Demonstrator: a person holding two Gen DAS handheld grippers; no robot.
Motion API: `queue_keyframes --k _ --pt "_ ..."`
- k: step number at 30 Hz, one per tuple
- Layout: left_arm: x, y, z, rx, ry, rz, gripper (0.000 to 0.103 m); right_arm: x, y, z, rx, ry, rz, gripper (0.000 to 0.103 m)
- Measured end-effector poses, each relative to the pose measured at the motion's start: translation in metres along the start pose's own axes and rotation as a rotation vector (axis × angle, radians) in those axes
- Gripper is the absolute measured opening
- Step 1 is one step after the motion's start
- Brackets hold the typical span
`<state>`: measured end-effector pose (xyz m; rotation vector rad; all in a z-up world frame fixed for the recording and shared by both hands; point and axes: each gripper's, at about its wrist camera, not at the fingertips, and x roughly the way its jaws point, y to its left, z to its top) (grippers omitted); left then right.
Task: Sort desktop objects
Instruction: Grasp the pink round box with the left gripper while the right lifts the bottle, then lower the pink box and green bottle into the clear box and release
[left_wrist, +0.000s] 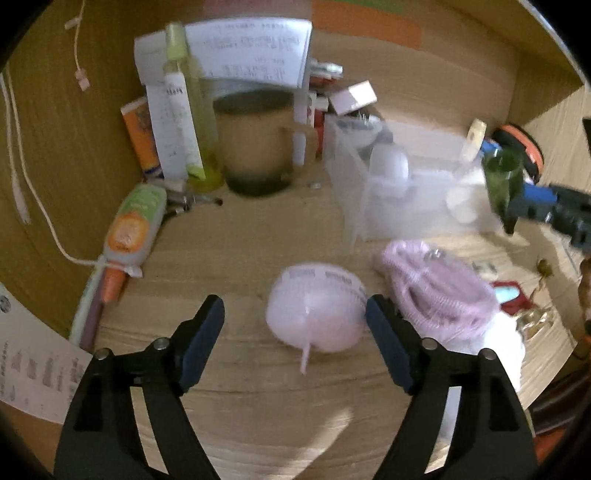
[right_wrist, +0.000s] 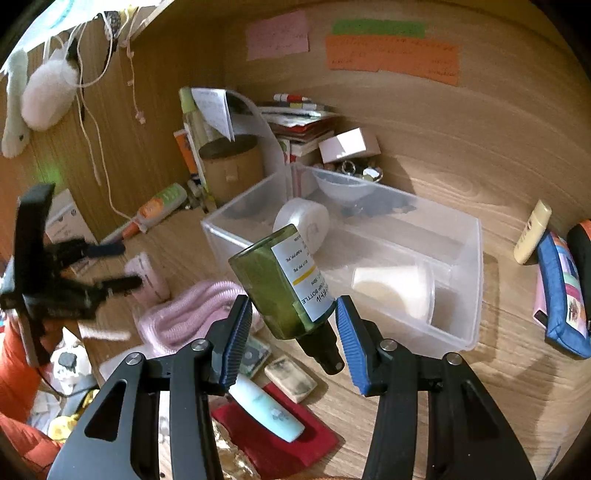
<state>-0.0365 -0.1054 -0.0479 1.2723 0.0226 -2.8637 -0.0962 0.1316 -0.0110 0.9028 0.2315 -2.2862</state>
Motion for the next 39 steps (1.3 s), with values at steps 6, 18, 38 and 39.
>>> queue_keyframes --k 6,18,38,39 --pt "0.034 0.0 0.0 -0.041 0.058 -0.031 0.066 -0.004 -0.001 0.005 0.024 -0.024 0.002 0.044" --pt "0.004 -0.003 0.019 -0.034 -0.05 0.001 0.062 -0.019 -0.031 0.043 0.124 -0.14 -0.028 0.044" --pt "0.033 -0.064 0.118 0.03 -0.115 -0.141 0.062 0.05 -0.043 0.043 0.208 -0.037 0.123 0.044" --pt "0.035 -0.067 0.118 0.036 -0.108 -0.147 0.062 0.052 -0.044 0.042 0.207 -0.032 0.122 0.044"
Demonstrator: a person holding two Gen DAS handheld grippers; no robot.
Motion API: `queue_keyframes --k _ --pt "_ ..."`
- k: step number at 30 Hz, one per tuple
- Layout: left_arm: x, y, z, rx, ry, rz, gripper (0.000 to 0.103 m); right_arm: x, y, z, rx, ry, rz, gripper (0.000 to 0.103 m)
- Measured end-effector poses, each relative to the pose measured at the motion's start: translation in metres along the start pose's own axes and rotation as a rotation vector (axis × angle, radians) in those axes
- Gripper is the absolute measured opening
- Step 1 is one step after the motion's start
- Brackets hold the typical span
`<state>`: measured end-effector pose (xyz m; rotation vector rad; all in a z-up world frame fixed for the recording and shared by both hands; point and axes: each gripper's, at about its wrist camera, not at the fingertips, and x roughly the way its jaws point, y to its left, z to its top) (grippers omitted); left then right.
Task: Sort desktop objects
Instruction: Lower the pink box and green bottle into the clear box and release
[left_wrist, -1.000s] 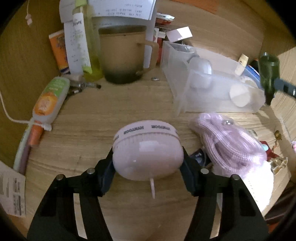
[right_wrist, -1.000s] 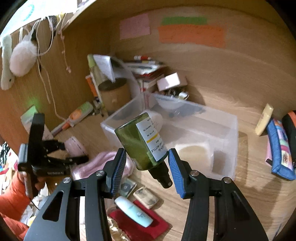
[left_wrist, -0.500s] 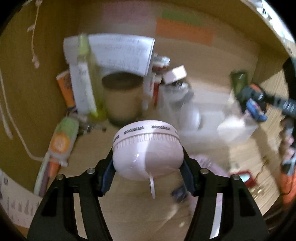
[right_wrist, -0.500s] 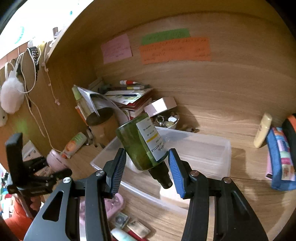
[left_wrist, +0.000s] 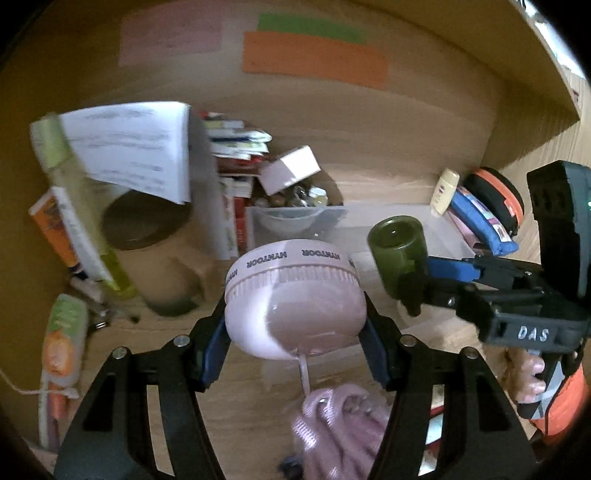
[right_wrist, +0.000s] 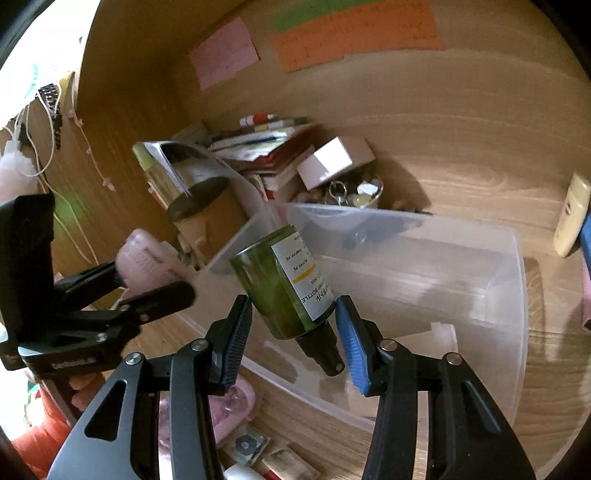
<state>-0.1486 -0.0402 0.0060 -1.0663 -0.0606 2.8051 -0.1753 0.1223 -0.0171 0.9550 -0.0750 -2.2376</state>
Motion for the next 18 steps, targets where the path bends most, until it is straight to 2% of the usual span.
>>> queue_keyframes --k 4,7,10,15,18 --pt "0.016 -0.01 0.001 0.029 0.025 -0.004 0.062 0.007 -0.003 -0.004 0.0 0.032 -0.008 0.044" --pt "0.021 -0.015 0.002 0.057 0.015 0.013 0.062 0.01 -0.003 -0.006 -0.007 0.041 -0.029 0.044" --pt "0.027 -0.018 0.001 0.061 0.025 -0.022 0.062 0.012 -0.005 -0.006 -0.006 0.051 -0.033 0.044" --pt "0.035 -0.023 -0.005 0.1 0.022 0.014 0.062 0.015 -0.002 -0.008 -0.033 0.065 -0.058 0.044" --pt "0.034 -0.021 -0.007 0.104 0.015 0.005 0.062 0.015 -0.002 -0.008 -0.038 0.065 -0.057 0.045"
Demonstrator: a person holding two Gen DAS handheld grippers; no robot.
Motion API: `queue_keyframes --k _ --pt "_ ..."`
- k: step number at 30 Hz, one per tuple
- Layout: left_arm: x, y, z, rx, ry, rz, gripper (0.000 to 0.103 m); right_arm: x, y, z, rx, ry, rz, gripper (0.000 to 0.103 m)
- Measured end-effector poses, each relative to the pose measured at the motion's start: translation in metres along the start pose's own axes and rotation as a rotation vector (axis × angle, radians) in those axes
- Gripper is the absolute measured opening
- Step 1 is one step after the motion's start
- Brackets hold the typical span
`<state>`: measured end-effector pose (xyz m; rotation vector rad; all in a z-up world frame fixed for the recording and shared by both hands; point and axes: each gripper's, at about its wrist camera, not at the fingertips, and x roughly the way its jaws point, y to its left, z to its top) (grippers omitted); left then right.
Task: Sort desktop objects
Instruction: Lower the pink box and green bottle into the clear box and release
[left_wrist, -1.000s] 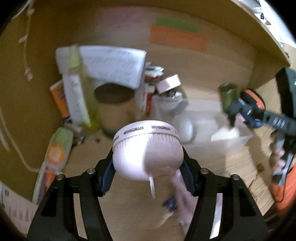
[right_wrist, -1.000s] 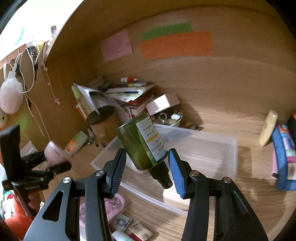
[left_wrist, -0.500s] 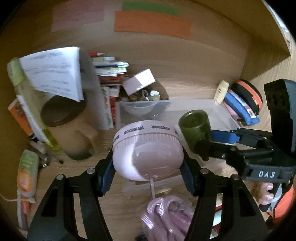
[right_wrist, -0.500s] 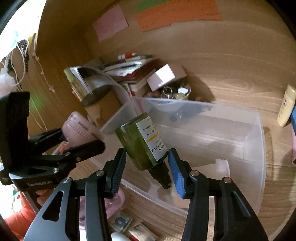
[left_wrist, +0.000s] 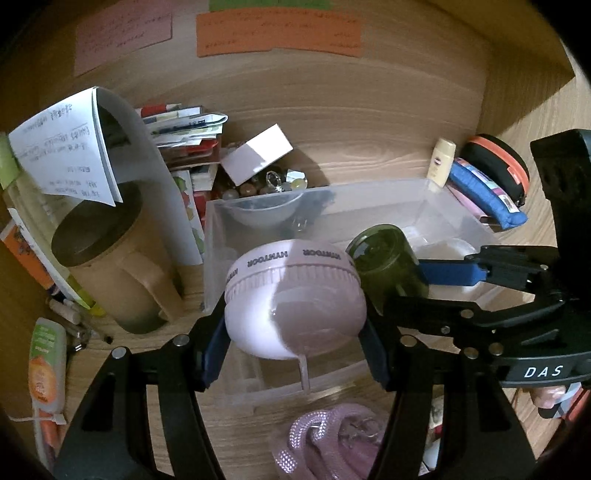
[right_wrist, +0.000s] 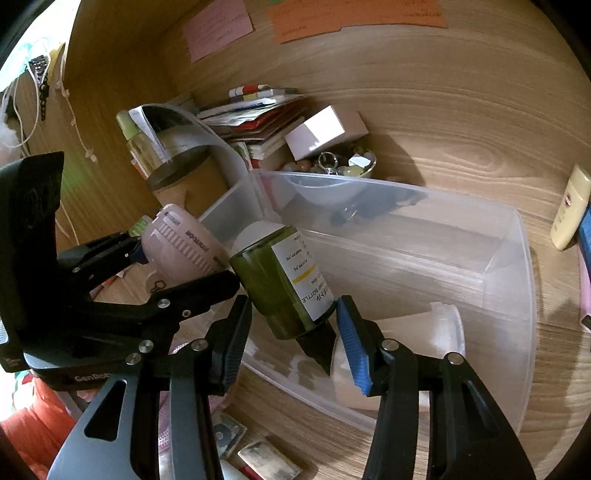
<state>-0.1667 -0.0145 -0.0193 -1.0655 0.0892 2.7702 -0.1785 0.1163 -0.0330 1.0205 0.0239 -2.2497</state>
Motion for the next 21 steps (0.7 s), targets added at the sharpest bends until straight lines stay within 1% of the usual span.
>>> queue_keyframes --k 6,11,15,19,21 --pt "0.0002 -0.002 -0.0022 0.015 -0.012 0.008 0.062 -0.0003 0.0003 -0.0006 -0.005 -0.006 -0.005 0.045" --pt "-0.001 -0.0032 -0.0033 0.026 -0.014 0.017 0.063 0.0001 0.0003 -0.0006 -0.002 -0.007 -0.004 0.048" --pt "-0.0059 0.0008 -0.0053 0.018 -0.016 0.007 0.063 0.0 0.0 -0.0005 0.003 -0.008 0.0 0.05" --pt "-0.0067 0.004 -0.0044 0.0 -0.015 -0.022 0.065 -0.0032 0.0002 -0.0005 0.006 -0.023 0.0 0.056" --pt "-0.0062 0.0027 -0.0035 -0.003 -0.013 -0.024 0.066 -0.006 0.0011 -0.0003 0.002 -0.035 0.002 0.059"
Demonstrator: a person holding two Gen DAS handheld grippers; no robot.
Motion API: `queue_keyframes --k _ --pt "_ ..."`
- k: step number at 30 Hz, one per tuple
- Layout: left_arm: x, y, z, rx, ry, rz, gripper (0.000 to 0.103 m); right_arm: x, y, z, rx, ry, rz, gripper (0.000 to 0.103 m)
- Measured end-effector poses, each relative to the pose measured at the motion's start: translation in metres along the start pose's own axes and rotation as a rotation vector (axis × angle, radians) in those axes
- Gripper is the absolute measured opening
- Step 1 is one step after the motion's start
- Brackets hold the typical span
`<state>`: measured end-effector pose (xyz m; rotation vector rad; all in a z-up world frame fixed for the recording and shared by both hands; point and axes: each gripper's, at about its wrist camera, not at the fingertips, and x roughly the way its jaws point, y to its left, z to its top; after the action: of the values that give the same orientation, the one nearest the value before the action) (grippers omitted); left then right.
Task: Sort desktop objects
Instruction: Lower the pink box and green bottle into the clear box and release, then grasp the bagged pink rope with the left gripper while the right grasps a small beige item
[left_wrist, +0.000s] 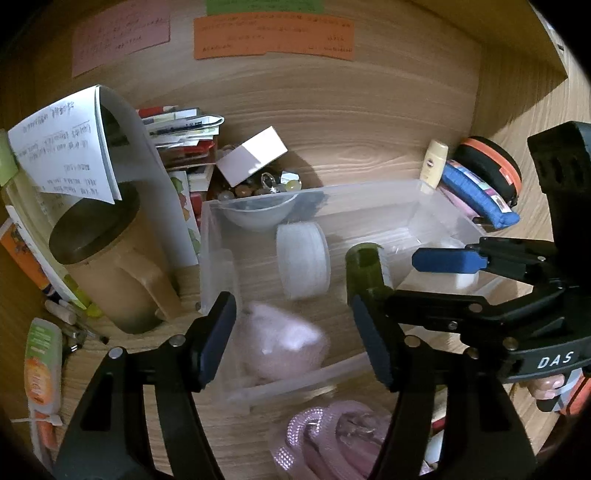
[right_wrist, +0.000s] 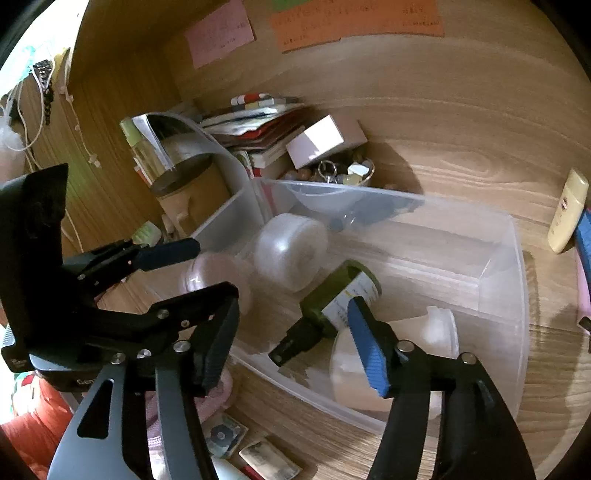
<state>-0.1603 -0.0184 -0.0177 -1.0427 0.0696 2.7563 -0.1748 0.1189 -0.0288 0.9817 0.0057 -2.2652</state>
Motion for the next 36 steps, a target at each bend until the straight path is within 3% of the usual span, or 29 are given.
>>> queue_keyframes --k 9,11,13,19,25,32,36 --pt "-0.015 0.0 -0.001 -0.014 0.001 0.027 0.066 -0.009 0.007 0.001 -0.029 -0.037 0.011 0.067" --pt "-0.021 0.001 -0.002 -0.012 -0.003 0.068 0.082 -0.013 0.01 0.002 -0.042 -0.055 0.001 0.068" --pt "-0.029 0.005 -0.005 -0.011 -0.02 0.098 0.089 -0.02 0.014 0.003 -0.061 -0.074 -0.014 0.069" --pt "-0.05 0.011 -0.017 -0.011 -0.012 0.106 0.095 -0.042 0.021 0.004 -0.064 -0.111 -0.04 0.075" --pt "-0.055 0.008 -0.044 0.032 0.04 0.132 0.095 -0.067 0.023 -0.015 -0.094 -0.134 -0.1 0.081" --pt "-0.052 -0.009 -0.056 0.012 0.132 0.018 0.095 -0.074 0.026 -0.048 -0.159 -0.093 -0.181 0.081" --pt "-0.043 -0.029 -0.055 0.057 0.155 0.001 0.095 -0.07 0.024 -0.061 -0.163 -0.055 -0.167 0.081"
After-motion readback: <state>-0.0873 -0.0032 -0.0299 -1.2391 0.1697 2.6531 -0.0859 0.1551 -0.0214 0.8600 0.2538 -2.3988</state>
